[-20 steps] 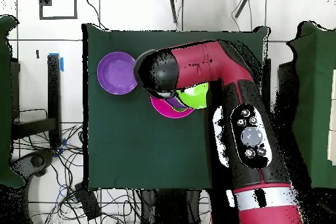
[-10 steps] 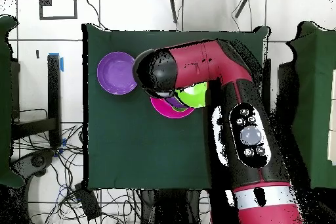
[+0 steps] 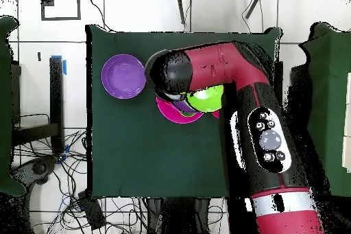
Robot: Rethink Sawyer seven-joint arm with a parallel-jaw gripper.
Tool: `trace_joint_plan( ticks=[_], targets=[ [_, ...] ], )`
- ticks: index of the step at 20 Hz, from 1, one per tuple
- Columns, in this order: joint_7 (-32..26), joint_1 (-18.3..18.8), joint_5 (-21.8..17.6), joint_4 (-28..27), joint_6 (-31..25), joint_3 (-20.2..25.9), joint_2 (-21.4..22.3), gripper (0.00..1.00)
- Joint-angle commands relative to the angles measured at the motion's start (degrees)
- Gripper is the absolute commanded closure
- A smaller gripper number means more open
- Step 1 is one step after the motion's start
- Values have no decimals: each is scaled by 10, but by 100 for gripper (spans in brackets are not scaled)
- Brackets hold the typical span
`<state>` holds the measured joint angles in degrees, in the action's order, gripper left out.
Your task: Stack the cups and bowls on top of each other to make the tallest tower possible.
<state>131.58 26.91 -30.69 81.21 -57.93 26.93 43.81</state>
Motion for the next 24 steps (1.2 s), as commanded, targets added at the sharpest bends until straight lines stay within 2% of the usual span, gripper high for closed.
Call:
trace_joint_plan(
  ticks=[1,5,12,24],
  targets=[
    [-126,3,2,30,25,43,-63,100],
    [-125,5,-6,32,33,44,-64,100],
    [-115,11,4,44,31,50,-64,100],
    [-96,16,38,57,10,61,-70,100]
  ],
)
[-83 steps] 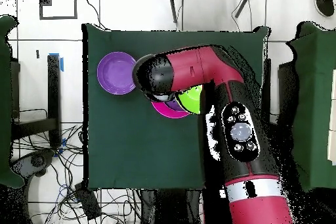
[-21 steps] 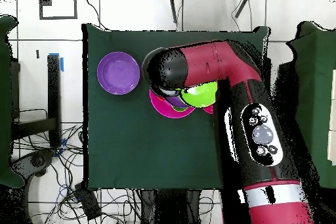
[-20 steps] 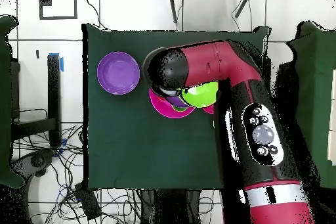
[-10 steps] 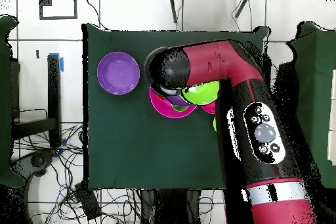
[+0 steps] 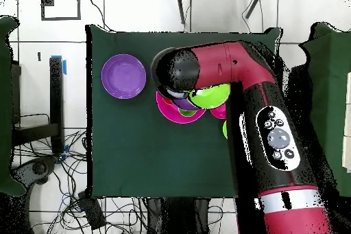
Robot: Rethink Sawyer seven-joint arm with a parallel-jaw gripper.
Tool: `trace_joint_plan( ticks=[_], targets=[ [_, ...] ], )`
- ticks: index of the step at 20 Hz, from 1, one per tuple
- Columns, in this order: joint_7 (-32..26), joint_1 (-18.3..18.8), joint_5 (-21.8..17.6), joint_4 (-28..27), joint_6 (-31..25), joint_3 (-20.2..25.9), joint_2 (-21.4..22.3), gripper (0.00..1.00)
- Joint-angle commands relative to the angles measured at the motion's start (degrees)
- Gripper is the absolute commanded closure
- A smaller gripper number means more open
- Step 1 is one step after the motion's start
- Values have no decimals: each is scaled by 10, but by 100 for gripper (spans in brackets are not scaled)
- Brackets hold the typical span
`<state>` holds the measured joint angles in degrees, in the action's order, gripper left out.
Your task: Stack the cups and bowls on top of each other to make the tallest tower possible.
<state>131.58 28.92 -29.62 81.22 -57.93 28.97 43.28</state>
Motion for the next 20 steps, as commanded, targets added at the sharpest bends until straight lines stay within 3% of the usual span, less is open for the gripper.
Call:
trace_joint_plan(
  ticks=[1,20],
  targets=[
    [-95,-5,28,58,10,40,-64,100],
    [-51,-17,11,89,56,13,-51,100]
  ],
)
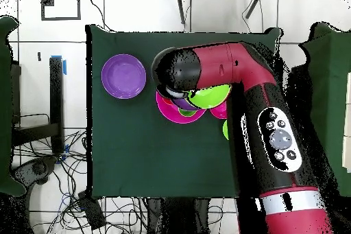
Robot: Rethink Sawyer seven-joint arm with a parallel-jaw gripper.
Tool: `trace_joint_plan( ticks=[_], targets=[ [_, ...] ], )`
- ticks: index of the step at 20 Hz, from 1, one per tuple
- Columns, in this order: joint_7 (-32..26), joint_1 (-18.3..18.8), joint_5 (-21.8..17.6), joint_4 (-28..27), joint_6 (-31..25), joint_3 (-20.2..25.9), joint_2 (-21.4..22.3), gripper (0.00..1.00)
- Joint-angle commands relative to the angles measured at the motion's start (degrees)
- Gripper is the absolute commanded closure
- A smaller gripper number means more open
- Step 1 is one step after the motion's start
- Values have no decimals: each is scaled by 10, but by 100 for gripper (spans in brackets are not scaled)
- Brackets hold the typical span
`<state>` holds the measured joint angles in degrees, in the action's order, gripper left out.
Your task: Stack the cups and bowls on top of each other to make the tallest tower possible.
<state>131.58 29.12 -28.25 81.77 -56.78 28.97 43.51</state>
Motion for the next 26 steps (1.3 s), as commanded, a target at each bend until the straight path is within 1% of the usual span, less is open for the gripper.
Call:
trace_joint_plan(
  ticks=[1,12,21,26],
  targets=[
    [-49,-20,-2,85,46,12,-54,100],
    [-30,-27,-1,89,52,6,-56,100],
    [-8,-29,18,100,44,4,-54,100],
    [3,-31,17,113,59,1,-51,100]
  ],
)
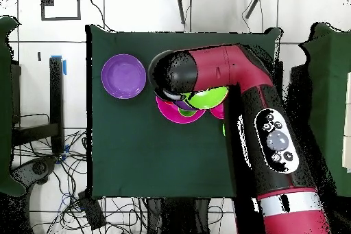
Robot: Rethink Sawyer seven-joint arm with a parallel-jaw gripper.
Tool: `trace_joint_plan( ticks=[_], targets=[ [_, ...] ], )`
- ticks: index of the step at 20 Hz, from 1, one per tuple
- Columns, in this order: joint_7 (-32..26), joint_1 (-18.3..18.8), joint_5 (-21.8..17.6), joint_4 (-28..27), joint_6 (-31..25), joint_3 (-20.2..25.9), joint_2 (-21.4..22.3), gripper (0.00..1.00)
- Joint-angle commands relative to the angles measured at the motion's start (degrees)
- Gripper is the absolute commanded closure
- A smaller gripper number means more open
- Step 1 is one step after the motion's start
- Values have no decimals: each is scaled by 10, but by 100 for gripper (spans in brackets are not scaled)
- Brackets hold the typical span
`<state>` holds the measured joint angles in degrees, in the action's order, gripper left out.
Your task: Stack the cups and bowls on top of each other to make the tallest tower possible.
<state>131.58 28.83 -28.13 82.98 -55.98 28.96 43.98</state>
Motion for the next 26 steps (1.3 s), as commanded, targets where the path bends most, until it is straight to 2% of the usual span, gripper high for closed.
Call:
trace_joint_plan(
  ticks=[1,18,21,26],
  targets=[
    [6,-28,19,103,51,1,-55,100],
    [45,-53,61,122,42,-19,-33,100],
    [32,-54,52,118,51,-25,-34,100],
    [4,-54,13,100,79,-39,-43,100]
  ],
)
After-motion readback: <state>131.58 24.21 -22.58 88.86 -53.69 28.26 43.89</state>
